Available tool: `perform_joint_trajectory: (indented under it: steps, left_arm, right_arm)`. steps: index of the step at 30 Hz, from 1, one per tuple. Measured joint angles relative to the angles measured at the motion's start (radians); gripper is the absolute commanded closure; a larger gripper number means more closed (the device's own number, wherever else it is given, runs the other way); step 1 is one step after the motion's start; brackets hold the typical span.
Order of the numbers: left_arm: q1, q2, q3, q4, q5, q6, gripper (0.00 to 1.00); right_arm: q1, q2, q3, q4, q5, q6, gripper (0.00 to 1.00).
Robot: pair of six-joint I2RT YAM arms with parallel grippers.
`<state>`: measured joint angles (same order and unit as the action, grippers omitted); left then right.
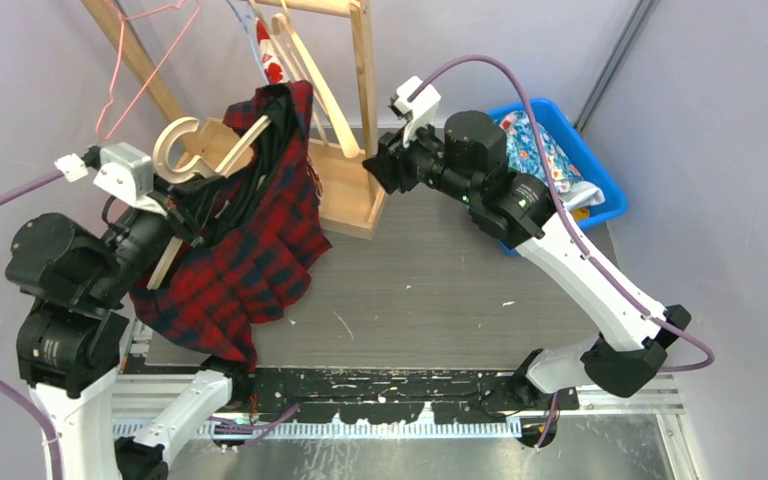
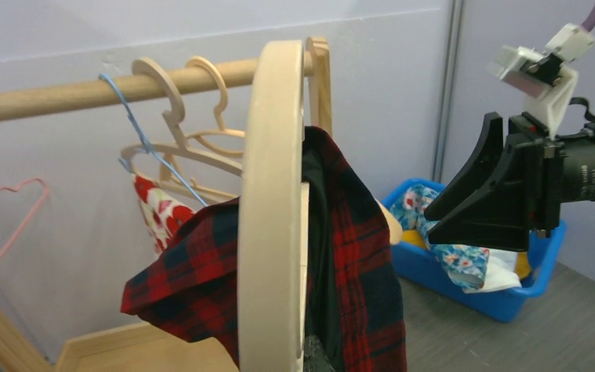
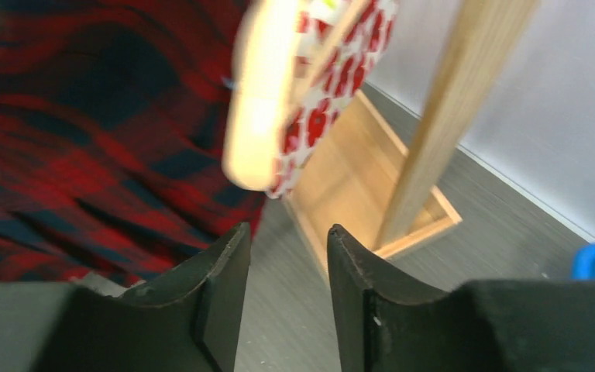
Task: Remove the skirt from the hanger
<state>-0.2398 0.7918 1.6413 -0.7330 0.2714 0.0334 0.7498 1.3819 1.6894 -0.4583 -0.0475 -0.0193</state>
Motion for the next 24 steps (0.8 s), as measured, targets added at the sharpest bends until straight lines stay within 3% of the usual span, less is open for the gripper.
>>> perform_joint_trajectory:
  steps: [9, 12, 15, 24]
  left_arm:
    - [-0.016, 0.054, -0.071, 0.018, 0.035, -0.032, 1.0]
    - [-0.022, 0.061, -0.082, 0.017, 0.035, -0.032, 1.0]
    - [-0.027, 0.063, -0.09, 0.017, 0.036, -0.031, 1.0]
    - [-0.042, 0.037, -0.092, 0.006, 0.036, -0.026, 1.0]
  right_arm:
    - [0.161, 0.026, 0.073, -0.028, 0.043, -0.036, 0.35]
    - [0.176, 0.072, 0.129, -0.021, 0.079, -0.064, 0.34]
    - [0.176, 0.132, 0.203, 0.006, 0.126, -0.098, 0.25]
    - [0.176, 0.257, 0.317, 0.063, 0.204, -0.147, 0.24]
